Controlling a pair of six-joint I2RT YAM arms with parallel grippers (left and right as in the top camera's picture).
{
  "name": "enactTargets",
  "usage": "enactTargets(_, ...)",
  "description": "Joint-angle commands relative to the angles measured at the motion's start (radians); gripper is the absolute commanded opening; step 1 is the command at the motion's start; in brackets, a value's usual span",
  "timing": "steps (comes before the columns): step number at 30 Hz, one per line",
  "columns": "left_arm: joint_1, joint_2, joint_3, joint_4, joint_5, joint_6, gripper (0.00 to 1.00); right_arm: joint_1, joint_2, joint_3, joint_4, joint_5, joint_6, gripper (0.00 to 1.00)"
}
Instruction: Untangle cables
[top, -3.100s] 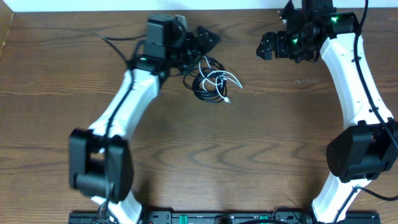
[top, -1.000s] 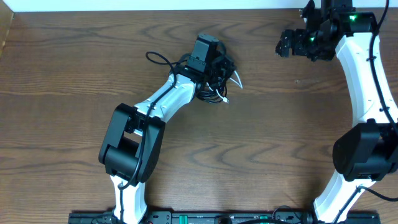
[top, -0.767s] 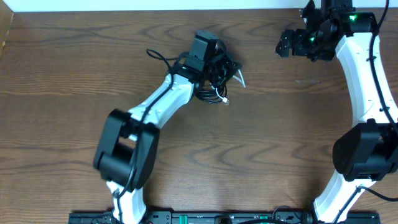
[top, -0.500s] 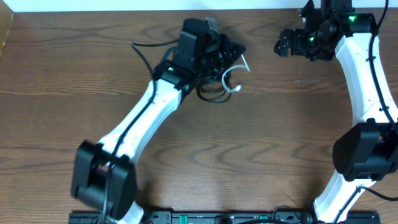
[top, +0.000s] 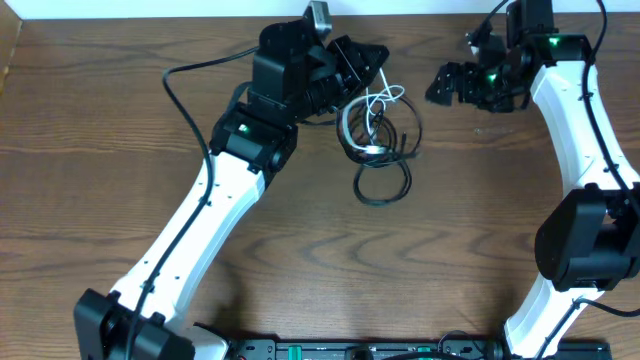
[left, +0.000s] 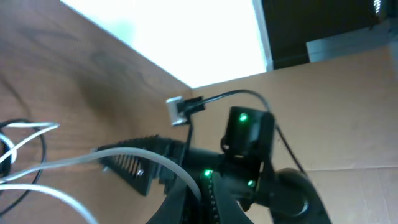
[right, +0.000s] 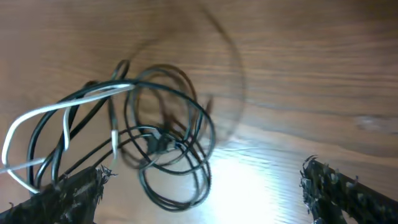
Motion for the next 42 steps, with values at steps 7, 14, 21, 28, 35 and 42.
enactTargets(7,0.039,-0.032,0.159,0.057,-0.05,0.035,0.07,0.085,0.002,-0.013,0.042,-0.193,0.041,0.99)
enactTargets(14,0.046,-0.032,0.212,0.05,-0.05,0.032,0.07,0.087,0.002,-0.013,0.219,-0.55,0.169,0.99)
enactTargets(21,0.046,-0.029,0.212,-0.016,-0.058,0.032,0.07,0.136,0.002,-0.013,0.336,-0.632,0.252,0.99)
enactTargets(28,0.043,-0.029,0.212,-0.022,-0.056,0.024,0.07,0.22,0.002,-0.013,0.31,-0.408,0.253,0.94)
enactTargets(35,0.037,-0.029,0.212,-0.028,-0.045,0.024,0.07,0.261,0.002,-0.013,0.369,-0.257,0.317,0.63)
enactTargets(42,0.037,-0.029,0.212,-0.046,-0.045,0.024,0.07,0.259,0.002,-0.014,0.3,0.025,0.327,0.11)
